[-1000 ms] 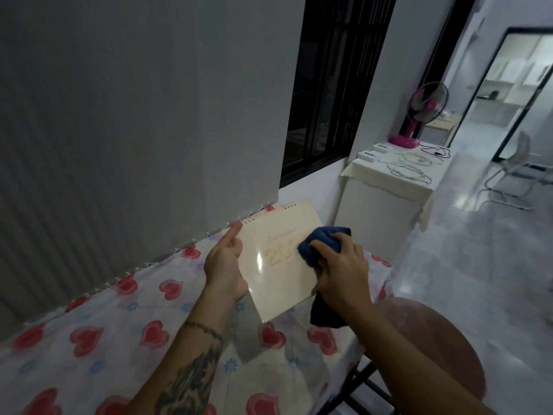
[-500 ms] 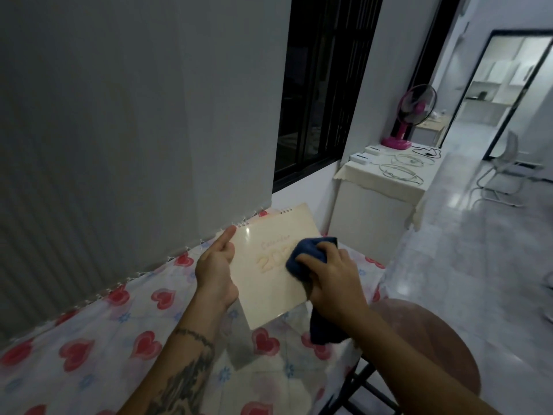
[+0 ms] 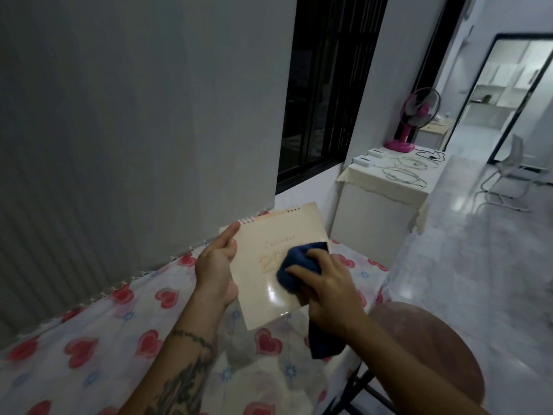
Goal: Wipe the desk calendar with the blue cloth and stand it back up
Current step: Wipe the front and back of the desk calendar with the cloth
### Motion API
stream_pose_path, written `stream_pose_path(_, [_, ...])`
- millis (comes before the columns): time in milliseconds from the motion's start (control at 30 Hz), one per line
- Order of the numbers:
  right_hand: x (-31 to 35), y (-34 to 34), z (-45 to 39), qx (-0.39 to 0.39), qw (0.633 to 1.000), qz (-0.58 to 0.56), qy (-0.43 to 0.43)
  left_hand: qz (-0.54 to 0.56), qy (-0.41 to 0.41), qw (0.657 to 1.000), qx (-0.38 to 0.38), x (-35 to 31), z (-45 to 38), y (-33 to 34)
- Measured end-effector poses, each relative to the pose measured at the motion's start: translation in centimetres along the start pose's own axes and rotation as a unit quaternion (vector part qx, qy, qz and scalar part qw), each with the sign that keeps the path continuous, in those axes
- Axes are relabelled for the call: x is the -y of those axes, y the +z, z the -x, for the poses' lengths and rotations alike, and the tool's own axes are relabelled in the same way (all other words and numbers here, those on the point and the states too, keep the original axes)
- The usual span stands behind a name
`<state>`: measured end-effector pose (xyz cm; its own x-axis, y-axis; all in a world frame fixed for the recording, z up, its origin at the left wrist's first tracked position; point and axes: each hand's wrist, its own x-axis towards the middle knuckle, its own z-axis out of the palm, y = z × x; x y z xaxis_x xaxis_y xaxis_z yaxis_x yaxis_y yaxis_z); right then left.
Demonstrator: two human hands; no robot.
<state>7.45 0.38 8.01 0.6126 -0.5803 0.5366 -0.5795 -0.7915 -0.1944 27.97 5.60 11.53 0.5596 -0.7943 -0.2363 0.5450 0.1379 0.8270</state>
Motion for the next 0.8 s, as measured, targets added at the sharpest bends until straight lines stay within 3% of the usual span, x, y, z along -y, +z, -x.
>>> stream_pose_path(167, [0.5, -1.1, -4.6, -0.077, 0.987, 0.029, 0.138, -0.024, 0.005, 1.000, 0.003, 0.1, 0.7, 0.5])
stream_pose_path(267, [2.5, -1.3, -4.8, -0.072, 0.995, 0.025, 0.062, -0.033, 0.024, 0.999, -0.003, -0.2, 0.8, 0.9])
stream_pose_path(333, [2.9, -1.1, -2.8, -0.013, 0.999, 0.018, -0.032, -0.024, 0.032, 0.999, -0.013, -0.7, 0.4, 0.4])
stream_pose_path(400, [1.8, -0.8, -0.7, 0.036, 0.997, 0.010, -0.063, -0.006, 0.029, 0.999, -0.029, -1.1, 0.1, -0.6])
stream_pose_path(567, [-1.0, -0.4, 0.0, 0.008, 0.997, 0.013, 0.081, 0.017, 0.016, 0.999, -0.043, -1.3, 0.3, -1.6])
stream_pose_path(733, [0.7, -0.5, -3.6, -0.075, 0.984, 0.019, 0.163, -0.018, 0.016, 0.999, -0.034, -0.2, 1.0, -0.4])
stream_pose_path(800, [2.1, -0.6, -4.2, -0.078, 0.986, 0.015, 0.149, -0.023, 0.023, 0.999, -0.037, 0.1, 1.5, 0.3])
